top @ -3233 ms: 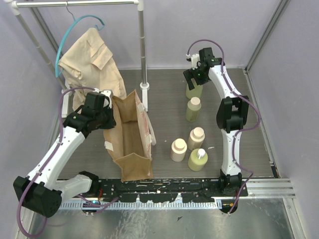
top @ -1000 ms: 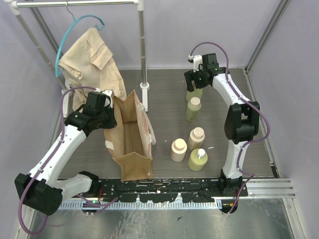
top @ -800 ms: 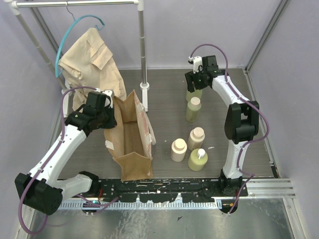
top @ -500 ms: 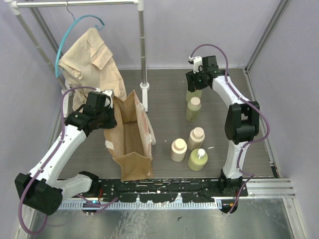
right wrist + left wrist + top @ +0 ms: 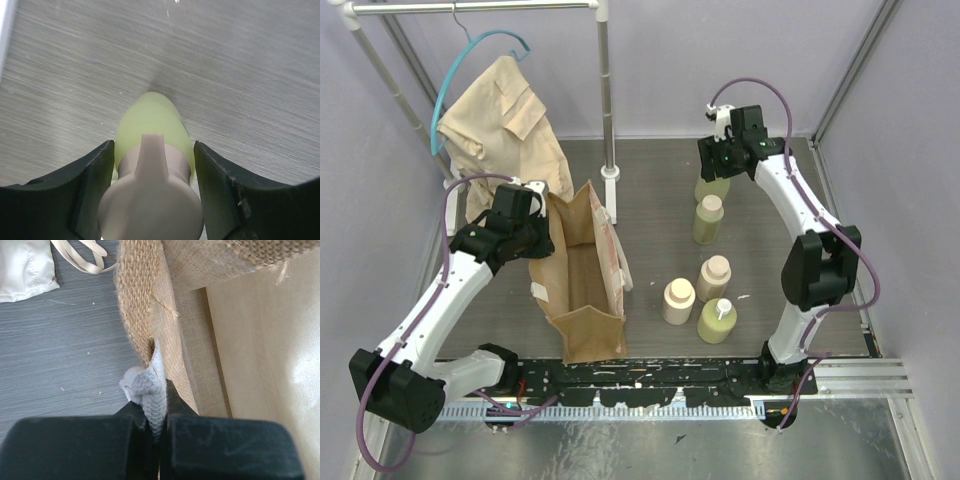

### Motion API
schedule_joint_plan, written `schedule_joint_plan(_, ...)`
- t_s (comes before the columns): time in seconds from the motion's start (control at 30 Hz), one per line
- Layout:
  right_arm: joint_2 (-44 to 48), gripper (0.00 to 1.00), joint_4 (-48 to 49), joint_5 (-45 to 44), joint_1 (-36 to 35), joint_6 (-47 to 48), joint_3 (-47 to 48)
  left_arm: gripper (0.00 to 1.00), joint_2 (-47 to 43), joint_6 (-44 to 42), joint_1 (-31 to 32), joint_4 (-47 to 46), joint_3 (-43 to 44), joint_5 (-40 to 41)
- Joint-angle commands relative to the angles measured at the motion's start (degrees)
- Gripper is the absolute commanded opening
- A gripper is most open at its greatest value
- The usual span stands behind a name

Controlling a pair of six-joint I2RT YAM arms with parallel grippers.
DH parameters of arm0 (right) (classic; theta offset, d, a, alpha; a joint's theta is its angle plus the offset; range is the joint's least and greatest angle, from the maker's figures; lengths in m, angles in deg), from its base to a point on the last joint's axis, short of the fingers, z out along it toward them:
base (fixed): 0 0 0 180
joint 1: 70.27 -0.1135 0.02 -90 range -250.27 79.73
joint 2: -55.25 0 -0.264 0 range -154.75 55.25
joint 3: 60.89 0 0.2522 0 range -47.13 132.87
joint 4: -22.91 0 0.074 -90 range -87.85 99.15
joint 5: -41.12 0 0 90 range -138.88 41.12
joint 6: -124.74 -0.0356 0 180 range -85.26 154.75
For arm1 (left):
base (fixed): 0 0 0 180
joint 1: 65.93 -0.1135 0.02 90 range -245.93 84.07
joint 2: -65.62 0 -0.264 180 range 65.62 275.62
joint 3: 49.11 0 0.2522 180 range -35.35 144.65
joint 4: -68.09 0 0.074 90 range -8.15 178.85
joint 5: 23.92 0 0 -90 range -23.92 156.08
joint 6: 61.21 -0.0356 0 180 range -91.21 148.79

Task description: Place the personal care products into the canvas bag

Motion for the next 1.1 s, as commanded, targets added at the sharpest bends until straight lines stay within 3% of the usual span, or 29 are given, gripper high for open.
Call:
schedule_joint_plan(0.0, 12.79, 0.01, 8.94, 1.18, -3.92, -3.22, 3.69, 0.0, -0.42, -0.3, -0.03, 0.16, -1.77, -0.82)
schedule_joint_plan(0.3, 20.74, 0.01, 10.68, 9.11, -14.49, -6.88, 4.96, 0.0, -0.43, -0.35, 0.0, -1.51, -3.07, -1.52)
schedule_joint_plan(0.5, 21.95, 0.01, 11.95, 9.1, -24.48, -8.72, 4.99, 0.0, -0.11, -0.08, -0.02, -3.2, -3.61, -3.54)
schedule_joint_plan(0.9, 16.39, 0.01, 15.14, 6.48, -38.48, -8.82, 11.33, 0.0, 0.09, -0.04, -0.02, -4.35, -4.79, -4.92)
schedule_joint_plan(1.07, 11.57, 0.01, 12.29, 3.8, -41.74, -6.64, 20.88, 0.0, 0.2, -0.05, -0.03, -4.45, -4.84, -5.23)
